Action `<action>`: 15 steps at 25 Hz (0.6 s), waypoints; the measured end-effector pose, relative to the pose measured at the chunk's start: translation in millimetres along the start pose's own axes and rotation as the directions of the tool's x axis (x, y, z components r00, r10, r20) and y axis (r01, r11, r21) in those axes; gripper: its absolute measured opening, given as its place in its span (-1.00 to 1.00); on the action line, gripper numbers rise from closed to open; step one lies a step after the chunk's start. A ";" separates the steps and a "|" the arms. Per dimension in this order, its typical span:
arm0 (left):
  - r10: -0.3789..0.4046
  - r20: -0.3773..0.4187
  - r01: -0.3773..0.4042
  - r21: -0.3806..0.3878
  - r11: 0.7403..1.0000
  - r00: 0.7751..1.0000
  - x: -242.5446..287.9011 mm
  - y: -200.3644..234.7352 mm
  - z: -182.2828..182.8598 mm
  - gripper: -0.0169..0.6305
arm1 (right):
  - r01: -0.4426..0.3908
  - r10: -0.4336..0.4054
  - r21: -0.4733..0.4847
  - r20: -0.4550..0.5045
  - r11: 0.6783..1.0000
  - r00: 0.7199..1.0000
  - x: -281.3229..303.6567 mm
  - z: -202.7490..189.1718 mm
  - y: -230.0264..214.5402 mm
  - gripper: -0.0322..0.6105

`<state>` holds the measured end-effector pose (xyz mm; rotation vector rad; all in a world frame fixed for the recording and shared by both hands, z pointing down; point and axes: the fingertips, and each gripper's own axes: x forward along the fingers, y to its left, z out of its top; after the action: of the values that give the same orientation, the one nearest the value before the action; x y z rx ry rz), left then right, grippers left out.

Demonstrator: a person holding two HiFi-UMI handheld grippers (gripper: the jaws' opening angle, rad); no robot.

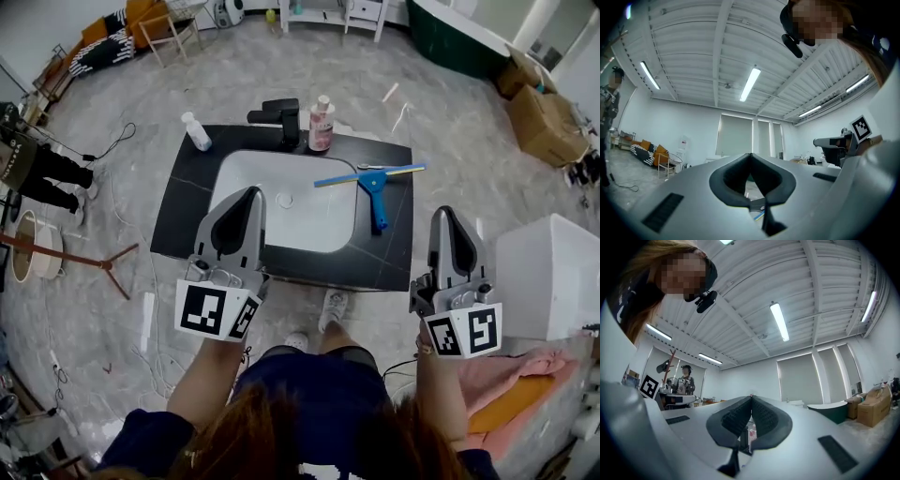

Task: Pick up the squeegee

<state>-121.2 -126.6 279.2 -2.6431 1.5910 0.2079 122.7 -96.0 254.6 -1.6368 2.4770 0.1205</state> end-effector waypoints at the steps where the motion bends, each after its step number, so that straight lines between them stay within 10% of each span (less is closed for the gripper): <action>1: 0.009 0.004 -0.009 0.002 1.000 1.000 16.4 1.0 -0.8 -0.89 | -0.013 0.013 0.001 0.001 1.000 1.000 13.8 -1.4 -12.7 -0.85; 15: 0.100 -0.011 -0.100 0.000 0.995 0.995 157.9 18.5 -28.6 -0.89 | -0.100 0.102 0.048 -0.051 0.994 0.993 140.7 -40.0 -120.9 -0.85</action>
<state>-62.0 -276.8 285.8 -2.5711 1.7286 0.1983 176.0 -277.4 270.9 -1.5168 2.5831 0.0336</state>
